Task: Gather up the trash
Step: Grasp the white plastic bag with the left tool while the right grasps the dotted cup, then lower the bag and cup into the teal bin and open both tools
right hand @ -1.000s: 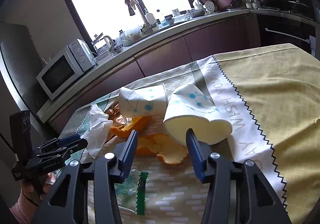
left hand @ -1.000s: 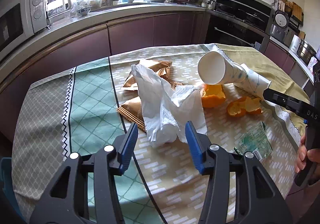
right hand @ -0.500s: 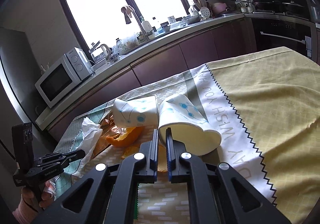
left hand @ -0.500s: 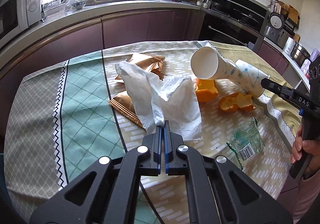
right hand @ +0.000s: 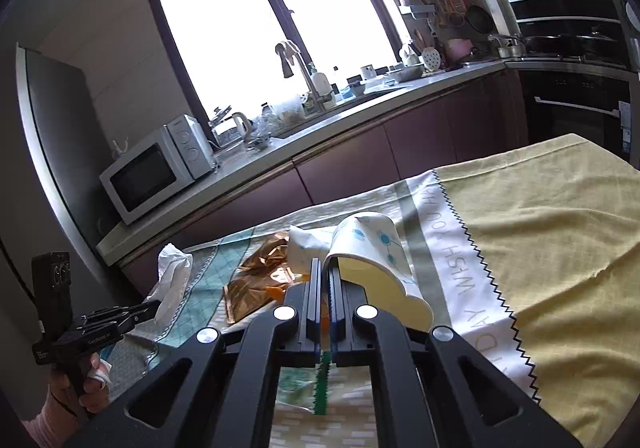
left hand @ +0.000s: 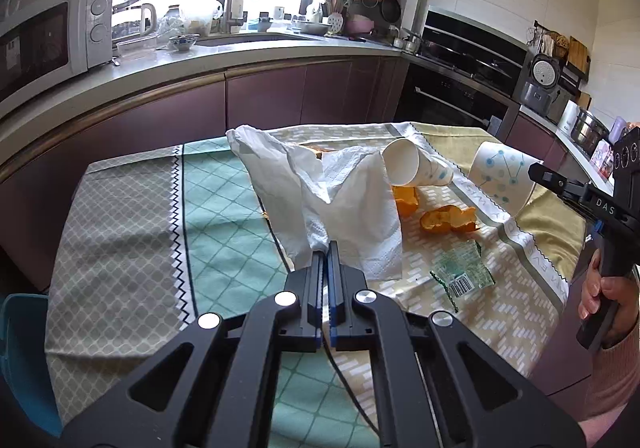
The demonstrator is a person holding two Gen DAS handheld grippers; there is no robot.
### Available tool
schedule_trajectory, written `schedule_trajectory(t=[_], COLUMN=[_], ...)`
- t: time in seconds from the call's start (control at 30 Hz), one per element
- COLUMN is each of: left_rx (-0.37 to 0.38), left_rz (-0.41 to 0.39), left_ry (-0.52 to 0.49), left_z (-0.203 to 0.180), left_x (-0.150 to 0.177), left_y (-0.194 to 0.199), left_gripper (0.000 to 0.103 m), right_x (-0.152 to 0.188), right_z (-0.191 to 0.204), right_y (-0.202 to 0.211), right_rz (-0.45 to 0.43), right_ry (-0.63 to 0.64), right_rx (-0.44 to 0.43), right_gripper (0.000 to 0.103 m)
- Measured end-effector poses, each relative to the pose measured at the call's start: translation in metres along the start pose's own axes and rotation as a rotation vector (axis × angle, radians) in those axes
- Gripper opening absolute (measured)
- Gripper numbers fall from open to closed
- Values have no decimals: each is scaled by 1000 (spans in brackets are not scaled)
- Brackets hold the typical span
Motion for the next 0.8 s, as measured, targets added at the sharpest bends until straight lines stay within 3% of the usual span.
schedule_trajectory(t=[0.3, 0.8], left_rx=[-63, -335], left_rz=[-96, -158], left_ry=[56, 228], left_z=[51, 206], left_x=[2, 51], left_y=[76, 191], left_gripper=[2, 2], right_x=[-8, 20], right_z=[96, 297], right_y=[-13, -96], right_rz=[11, 203], right_ry=[125, 301], right_rx=[-236, -657], right_gripper=[2, 2])
Point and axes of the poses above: each gripper's, at about its wrist camera, not at the fingertips, and y roughly against the way its jaws point, z to its left, x to its underside, the point moved 5 cm from there along -y, roughly the way its jaws point, and after that the axes turned 8 degrees about y, right-handed, at the moved point
